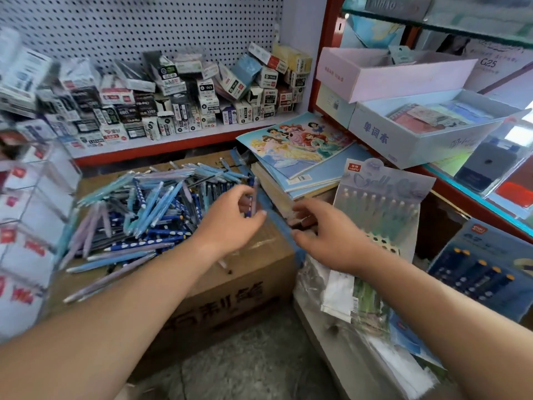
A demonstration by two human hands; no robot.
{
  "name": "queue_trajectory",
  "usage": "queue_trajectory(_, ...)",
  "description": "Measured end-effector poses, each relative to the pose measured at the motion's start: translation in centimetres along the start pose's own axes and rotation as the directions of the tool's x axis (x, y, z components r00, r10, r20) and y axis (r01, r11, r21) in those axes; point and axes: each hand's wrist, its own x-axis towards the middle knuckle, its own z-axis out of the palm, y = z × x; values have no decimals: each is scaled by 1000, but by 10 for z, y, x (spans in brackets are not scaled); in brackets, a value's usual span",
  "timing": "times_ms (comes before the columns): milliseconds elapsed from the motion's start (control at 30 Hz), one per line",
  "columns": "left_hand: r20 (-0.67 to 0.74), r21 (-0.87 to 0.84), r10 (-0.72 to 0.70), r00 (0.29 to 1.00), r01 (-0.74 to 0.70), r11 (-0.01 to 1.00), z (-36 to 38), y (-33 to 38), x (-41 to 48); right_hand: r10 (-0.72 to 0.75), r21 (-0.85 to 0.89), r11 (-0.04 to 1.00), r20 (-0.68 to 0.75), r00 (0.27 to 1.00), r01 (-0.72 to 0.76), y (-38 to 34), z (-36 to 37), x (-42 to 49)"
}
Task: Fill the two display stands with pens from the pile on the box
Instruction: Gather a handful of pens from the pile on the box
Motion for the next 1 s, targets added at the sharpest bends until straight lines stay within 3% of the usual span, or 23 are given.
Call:
queue_trajectory(300,-155,-136,-289,944,270,953,-101,-56,-59,-225,103,973,183,957,208,-71,56,30)
queue_trajectory(500,-218,-147,-389,895,364,920,-128,-93,-80,-283,-21,953,290,914,302,-105,93,52)
queue_trajectory(633,-200,-87,-391,899,381,921,-131,-110,-81,-266,-166,932,293,918,323,-113,111,63)
queue_trajectory(800,-104,60,-331,938,339,939,-124,-117,-83,-225,-224,935,226,948,275,-114,121,69)
queue_trajectory(1000,-93,102,-290,952,299,949,-126,-121,-82,-55,-326,935,262,964,142,-111,126,73)
